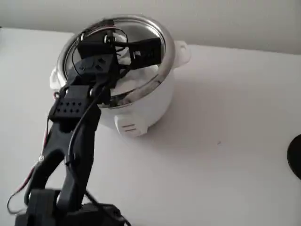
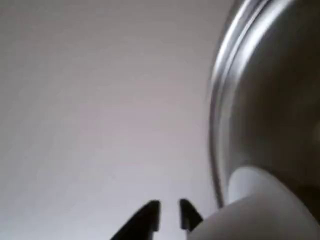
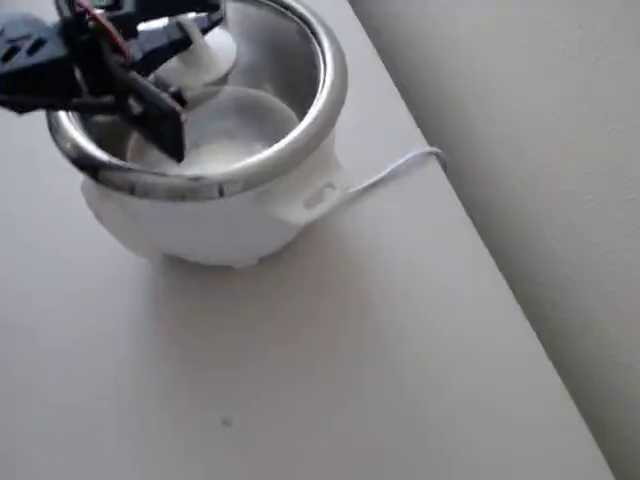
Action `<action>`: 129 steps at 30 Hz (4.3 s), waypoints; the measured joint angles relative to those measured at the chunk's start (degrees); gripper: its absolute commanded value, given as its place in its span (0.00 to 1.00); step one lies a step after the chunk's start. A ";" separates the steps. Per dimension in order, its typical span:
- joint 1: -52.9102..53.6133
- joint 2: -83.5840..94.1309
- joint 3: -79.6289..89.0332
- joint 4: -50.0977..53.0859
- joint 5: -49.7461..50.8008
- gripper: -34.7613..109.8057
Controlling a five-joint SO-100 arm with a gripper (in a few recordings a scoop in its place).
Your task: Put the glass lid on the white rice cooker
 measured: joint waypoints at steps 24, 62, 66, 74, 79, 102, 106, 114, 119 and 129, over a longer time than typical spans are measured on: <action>-6.68 17.40 4.39 31.73 -19.60 0.32; 29.09 73.39 56.69 67.94 -19.86 0.24; 29.62 72.95 60.91 67.59 -19.86 0.24; 29.62 73.48 61.35 67.59 -20.39 0.24; 29.62 73.13 61.35 67.59 -20.39 0.24; 29.62 73.13 61.35 67.59 -20.39 0.24; 29.62 73.13 61.35 67.59 -20.39 0.24; 29.62 73.13 61.35 67.59 -20.39 0.24; 29.62 73.13 61.35 67.59 -20.39 0.24; 29.62 73.13 61.35 67.59 -20.39 0.24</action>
